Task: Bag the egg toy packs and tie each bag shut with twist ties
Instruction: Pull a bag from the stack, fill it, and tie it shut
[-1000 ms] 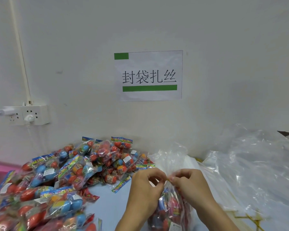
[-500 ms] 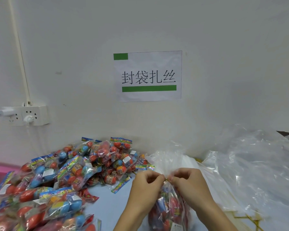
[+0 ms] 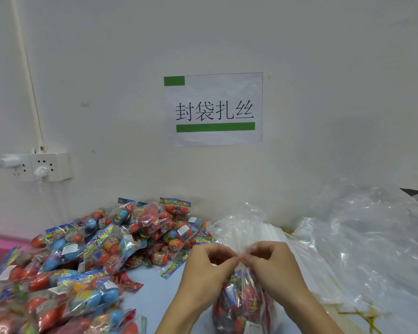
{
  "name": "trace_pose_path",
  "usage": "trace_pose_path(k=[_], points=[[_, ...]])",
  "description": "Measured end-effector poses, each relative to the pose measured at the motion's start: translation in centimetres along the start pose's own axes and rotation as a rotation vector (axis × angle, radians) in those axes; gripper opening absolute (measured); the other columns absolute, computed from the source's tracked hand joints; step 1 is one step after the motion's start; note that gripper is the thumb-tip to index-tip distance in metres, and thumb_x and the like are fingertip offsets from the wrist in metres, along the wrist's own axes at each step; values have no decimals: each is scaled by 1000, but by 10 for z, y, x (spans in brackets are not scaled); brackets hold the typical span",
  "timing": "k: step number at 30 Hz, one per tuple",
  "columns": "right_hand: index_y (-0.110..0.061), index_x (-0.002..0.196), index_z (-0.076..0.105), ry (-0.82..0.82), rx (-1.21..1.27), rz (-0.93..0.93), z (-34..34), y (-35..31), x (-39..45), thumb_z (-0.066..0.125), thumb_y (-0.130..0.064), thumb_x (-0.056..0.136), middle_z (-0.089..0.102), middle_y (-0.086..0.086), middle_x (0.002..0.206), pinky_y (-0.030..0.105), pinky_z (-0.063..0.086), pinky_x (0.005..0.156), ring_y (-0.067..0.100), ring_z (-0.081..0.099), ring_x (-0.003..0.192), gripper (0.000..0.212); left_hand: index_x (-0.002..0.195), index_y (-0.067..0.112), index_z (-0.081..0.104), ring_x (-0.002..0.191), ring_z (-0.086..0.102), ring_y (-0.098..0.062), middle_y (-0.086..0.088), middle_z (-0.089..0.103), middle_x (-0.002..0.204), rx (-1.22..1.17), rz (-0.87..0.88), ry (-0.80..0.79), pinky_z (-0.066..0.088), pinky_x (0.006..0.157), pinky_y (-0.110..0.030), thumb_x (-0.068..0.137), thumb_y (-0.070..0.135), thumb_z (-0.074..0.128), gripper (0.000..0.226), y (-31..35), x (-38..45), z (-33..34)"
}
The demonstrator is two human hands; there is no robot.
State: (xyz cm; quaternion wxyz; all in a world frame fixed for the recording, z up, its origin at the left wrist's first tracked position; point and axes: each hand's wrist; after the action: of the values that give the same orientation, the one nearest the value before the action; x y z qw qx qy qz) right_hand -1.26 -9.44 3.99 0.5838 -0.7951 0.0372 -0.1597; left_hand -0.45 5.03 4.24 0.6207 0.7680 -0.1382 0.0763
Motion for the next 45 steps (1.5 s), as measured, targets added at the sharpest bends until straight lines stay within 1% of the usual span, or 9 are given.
trace_pose_path(k=[5,10,13,16,22,29,38,42,45], points=[[-19,66,75,-11,-44,-6,0,-1,-1,75,-11,85,71,-10,63,19,45,62,4,66,64,21,71,21,73,64,60,-2,5,71,72,162,81,36,51,63,-18,82,6,76,18,1,-1,0],[-20,66,77,-10,-32,6,2,-1,-3,76,-11,84,73,-8,66,22,47,64,7,68,68,20,69,29,70,69,61,3,9,69,69,317,136,68,47,63,-11,82,7,76,26,0,-1,2],[-25,65,77,13,-16,-6,5,-1,-4,76,-11,82,73,-10,66,21,46,64,4,67,65,23,72,29,72,72,63,5,12,70,70,339,133,70,46,62,-8,83,11,76,22,-2,-2,3],[-32,66,76,42,-14,-29,7,-1,-5,75,-9,81,72,-11,66,20,46,64,1,65,62,28,69,27,72,70,66,4,14,71,67,279,95,78,46,61,-8,82,12,76,20,-3,-1,3],[-34,69,77,46,28,-61,5,-1,-3,72,-5,83,74,-8,68,25,50,69,6,69,67,33,61,23,77,58,66,-6,0,72,62,30,-2,61,48,59,-19,79,4,74,27,0,-2,3],[-31,68,77,24,47,-72,5,0,-3,70,-1,83,74,-6,67,24,51,67,6,68,65,35,60,19,74,55,62,-5,2,69,59,25,-11,52,46,57,-19,77,2,75,24,0,-2,3],[-28,67,77,20,63,-75,6,3,-2,69,0,83,74,-5,67,24,50,66,6,69,65,33,63,18,71,51,61,-4,5,70,60,181,30,117,45,52,-16,76,10,78,17,-2,-1,9],[-23,65,76,51,72,-66,5,6,1,70,0,83,74,-4,67,25,50,67,8,69,65,30,66,18,76,56,65,-5,4,72,62,99,22,99,48,56,-16,79,9,75,16,2,-4,9],[-21,66,76,110,87,-52,2,8,5,72,0,83,75,-6,70,31,54,72,13,71,73,27,69,24,79,64,70,-5,3,76,70,-24,-2,42,49,60,-14,82,5,72,24,6,-6,7]])
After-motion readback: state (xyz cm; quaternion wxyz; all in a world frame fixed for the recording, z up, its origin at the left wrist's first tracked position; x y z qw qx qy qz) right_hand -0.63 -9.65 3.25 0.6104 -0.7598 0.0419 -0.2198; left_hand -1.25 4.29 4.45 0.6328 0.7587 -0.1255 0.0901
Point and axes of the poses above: each hand's wrist, its own x-axis towards the middle knuckle, its own z-axis out of the palm, y = z × x
